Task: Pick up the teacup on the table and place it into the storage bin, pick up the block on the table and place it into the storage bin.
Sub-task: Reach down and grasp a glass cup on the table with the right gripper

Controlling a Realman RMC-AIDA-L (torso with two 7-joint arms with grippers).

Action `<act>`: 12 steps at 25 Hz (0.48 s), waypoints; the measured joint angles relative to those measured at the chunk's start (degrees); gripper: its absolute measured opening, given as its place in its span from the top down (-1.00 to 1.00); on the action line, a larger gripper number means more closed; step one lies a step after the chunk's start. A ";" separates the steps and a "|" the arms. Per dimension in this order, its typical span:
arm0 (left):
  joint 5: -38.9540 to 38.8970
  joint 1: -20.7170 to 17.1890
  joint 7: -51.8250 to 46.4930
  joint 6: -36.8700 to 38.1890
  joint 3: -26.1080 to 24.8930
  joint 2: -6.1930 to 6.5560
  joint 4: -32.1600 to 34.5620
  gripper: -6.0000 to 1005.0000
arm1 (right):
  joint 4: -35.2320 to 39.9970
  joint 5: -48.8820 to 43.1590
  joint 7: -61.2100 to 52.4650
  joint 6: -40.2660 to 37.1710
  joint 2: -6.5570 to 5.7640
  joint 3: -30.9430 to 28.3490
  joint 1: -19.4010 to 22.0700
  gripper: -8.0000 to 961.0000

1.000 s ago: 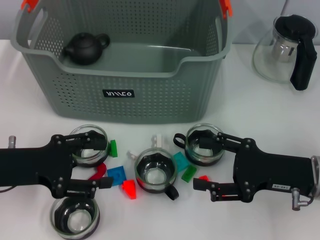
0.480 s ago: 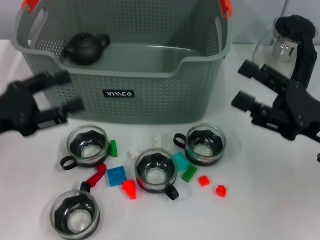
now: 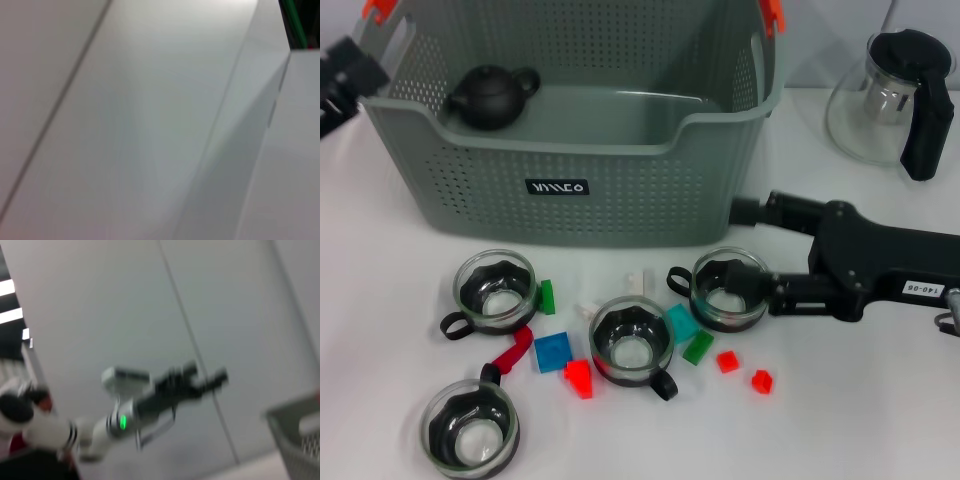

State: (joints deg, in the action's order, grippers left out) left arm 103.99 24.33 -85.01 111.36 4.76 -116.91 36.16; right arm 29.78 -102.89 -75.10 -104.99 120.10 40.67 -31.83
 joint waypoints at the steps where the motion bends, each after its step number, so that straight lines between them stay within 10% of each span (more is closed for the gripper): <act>1: -1.13 -0.08 -0.05 -0.03 -0.62 0.01 -0.24 -0.68 | 3.44 -2.16 -3.71 0.36 0.05 1.09 -0.26 -0.91; 12: -5.48 -0.43 -1.06 -0.82 -6.47 0.45 -1.62 -0.68 | 33.90 -20.89 -34.04 -0.69 -0.07 20.12 -7.18 -0.90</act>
State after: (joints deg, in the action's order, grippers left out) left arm 98.50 23.90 -86.06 110.54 -1.71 -116.46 34.54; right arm 63.68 -123.78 -109.14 -105.68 120.03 60.79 -39.01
